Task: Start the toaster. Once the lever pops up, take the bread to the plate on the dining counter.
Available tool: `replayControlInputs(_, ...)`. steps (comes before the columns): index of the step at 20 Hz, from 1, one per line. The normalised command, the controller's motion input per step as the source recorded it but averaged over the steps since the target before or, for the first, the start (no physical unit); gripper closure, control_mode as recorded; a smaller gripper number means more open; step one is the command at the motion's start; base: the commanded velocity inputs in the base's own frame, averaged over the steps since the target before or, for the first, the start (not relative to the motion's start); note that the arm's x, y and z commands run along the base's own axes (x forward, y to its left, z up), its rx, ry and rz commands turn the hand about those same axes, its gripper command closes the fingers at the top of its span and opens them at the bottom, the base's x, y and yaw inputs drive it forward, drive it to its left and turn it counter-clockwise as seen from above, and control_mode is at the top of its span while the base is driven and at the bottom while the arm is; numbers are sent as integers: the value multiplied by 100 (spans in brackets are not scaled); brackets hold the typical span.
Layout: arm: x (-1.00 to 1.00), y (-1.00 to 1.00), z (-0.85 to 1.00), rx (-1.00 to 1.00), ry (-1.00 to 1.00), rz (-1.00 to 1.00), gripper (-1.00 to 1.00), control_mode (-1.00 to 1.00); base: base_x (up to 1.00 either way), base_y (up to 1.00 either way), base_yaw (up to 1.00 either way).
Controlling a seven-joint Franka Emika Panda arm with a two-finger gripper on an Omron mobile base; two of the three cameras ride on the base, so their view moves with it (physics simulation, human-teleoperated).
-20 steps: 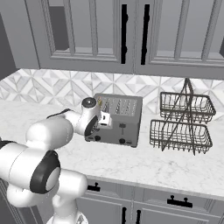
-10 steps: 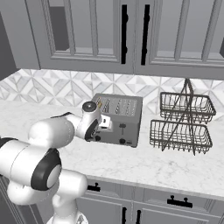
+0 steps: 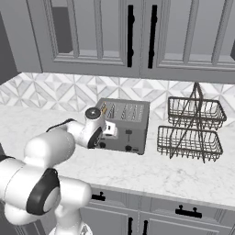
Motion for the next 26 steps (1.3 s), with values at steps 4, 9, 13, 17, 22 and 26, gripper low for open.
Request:
replayControlInputs(4, -49, 0, 58, 0, -11, 0, 100, -100, 0, 0, 0)
replayControlInputs(9, -14, 2, 80, 0, -3, 0, 100, -100, 0, 0, 0)
replayControlInputs(13, 0, 0, 80, 0, 0, 0, 100, -100, 0, 0, 0)
replayControlInputs(17, 3, 0, 71, 0, 0, 0, 100, -100, 0, 0, 0)
replayControlInputs(22, 34, 43, 36, 0, 0, 0, 100, -100, 0, 0, 0)
replayControlInputs(26, 32, 22, 34, 0, 0, 0, 100, -100, 0, 0, 0)
